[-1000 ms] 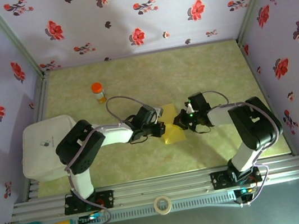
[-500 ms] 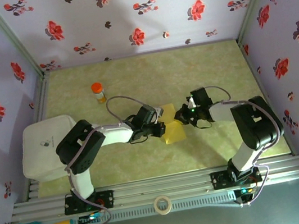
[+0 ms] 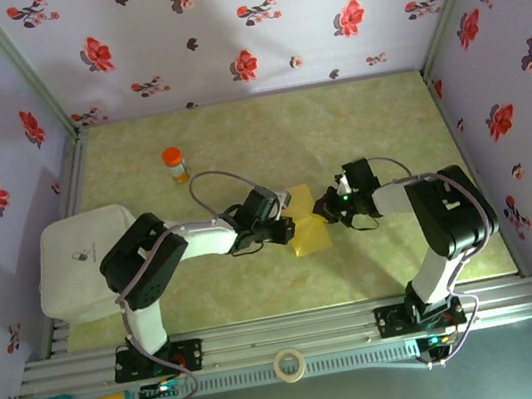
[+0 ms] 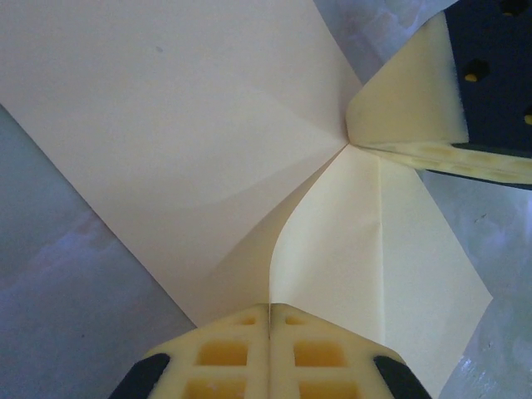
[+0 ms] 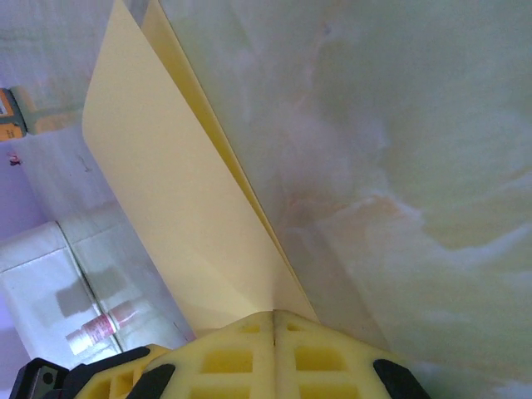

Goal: Fold a paper plane with a square sheet of paper (pick it up from the middle)
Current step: Fold the triangle a second time at the center of the table.

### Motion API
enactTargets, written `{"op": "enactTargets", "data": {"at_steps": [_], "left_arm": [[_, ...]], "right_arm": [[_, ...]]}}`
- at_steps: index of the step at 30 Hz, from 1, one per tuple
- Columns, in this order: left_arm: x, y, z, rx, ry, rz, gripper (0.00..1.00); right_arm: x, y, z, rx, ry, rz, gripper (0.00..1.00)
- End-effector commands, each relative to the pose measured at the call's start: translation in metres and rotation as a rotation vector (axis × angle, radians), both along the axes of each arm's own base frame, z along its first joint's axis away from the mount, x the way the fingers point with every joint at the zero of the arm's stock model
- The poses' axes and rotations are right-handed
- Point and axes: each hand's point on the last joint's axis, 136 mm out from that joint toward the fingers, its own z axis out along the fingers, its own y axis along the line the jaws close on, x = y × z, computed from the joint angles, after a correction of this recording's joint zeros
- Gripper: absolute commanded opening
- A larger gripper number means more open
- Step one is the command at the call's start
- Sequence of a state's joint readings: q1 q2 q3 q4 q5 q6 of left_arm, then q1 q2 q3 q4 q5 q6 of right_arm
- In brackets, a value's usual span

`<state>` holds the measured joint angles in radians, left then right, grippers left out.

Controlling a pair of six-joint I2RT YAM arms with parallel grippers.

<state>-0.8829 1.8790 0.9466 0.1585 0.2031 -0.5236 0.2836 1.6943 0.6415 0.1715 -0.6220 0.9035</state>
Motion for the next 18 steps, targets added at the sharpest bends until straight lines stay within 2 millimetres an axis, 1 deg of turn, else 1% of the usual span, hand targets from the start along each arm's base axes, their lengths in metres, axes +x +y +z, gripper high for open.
{"op": "enactTargets", "data": {"at_steps": [1,3,5,9,11,14,16,18], "left_arm": [[-0.015,0.024,-0.036,0.118,0.094,0.007,0.00],[-0.015,0.024,-0.036,0.117,0.094,0.007,0.00],[-0.015,0.024,-0.035,0.115,0.093,0.008,0.00],[-0.015,0.024,-0.034,0.114,0.091,0.007,0.00],[-0.015,0.023,-0.032,0.113,0.088,0.004,0.00],[-0.014,0.022,-0.031,0.116,0.089,0.000,0.00],[-0.014,0.022,-0.031,0.115,0.087,0.000,0.00],[-0.014,0.022,-0.031,0.115,0.088,0.001,0.00]], "right_arm": [[0.009,-0.021,-0.011,-0.058,0.006,-0.098,0.00],[0.013,-0.027,-0.008,-0.056,-0.002,-0.127,0.00],[0.017,-0.030,0.001,-0.038,-0.028,-0.141,0.00],[0.017,-0.020,0.033,0.007,-0.097,-0.089,0.01],[0.012,-0.012,0.043,0.023,-0.111,-0.050,0.02],[-0.002,0.009,0.047,0.049,-0.093,0.036,0.02],[-0.013,0.022,0.042,0.052,-0.067,0.081,0.02],[-0.021,0.030,0.035,0.043,-0.044,0.104,0.01]]}}
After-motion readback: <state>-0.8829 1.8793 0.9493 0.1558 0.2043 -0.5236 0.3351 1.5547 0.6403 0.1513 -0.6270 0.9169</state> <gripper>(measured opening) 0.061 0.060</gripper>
